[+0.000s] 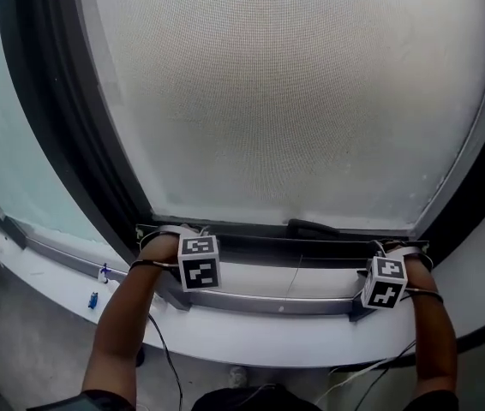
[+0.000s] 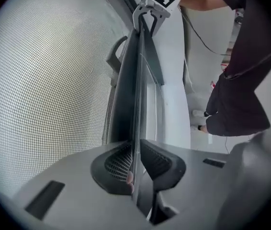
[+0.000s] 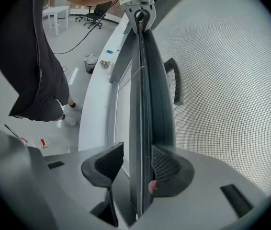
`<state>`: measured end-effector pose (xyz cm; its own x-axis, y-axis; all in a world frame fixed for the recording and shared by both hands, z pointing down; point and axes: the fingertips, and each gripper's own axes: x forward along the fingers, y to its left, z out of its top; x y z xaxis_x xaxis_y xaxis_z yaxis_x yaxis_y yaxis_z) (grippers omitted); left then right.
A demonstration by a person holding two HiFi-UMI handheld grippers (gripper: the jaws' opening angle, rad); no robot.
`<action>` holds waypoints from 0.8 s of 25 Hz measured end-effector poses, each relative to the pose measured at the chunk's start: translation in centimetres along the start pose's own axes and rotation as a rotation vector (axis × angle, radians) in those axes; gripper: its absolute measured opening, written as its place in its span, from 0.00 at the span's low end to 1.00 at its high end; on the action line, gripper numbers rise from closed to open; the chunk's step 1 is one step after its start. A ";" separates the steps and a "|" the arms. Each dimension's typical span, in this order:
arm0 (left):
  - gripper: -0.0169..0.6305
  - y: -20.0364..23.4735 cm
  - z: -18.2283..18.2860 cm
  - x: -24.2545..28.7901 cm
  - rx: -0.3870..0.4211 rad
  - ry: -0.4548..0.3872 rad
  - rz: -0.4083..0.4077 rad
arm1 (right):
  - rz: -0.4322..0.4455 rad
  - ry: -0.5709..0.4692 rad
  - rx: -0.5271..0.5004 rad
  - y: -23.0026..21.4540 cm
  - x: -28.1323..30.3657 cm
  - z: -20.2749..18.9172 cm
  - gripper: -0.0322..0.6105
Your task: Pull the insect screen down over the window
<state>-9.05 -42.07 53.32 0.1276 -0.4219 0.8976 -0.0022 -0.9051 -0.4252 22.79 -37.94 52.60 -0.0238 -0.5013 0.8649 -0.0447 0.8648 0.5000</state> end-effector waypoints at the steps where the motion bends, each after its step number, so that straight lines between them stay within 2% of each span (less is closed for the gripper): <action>1: 0.10 0.0 0.0 0.1 0.001 0.003 0.001 | -0.004 -0.003 0.002 0.0 0.1 0.0 0.33; 12: 0.10 -0.8 -0.1 1.8 0.004 0.044 0.008 | 0.003 -0.014 0.017 0.7 1.6 -0.1 0.33; 17: 0.10 -0.5 -0.2 1.8 -0.004 0.036 0.081 | -0.070 -0.024 0.027 0.5 1.9 -0.4 0.33; 20: 0.10 -0.5 -0.2 1.8 -0.006 0.028 0.088 | -0.073 -0.018 0.021 0.5 1.9 -0.5 0.33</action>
<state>-9.00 -42.43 55.15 0.0989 -0.5013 0.8596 -0.0187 -0.8646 -0.5021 23.20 -38.46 54.51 -0.0374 -0.5639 0.8250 -0.0680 0.8251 0.5609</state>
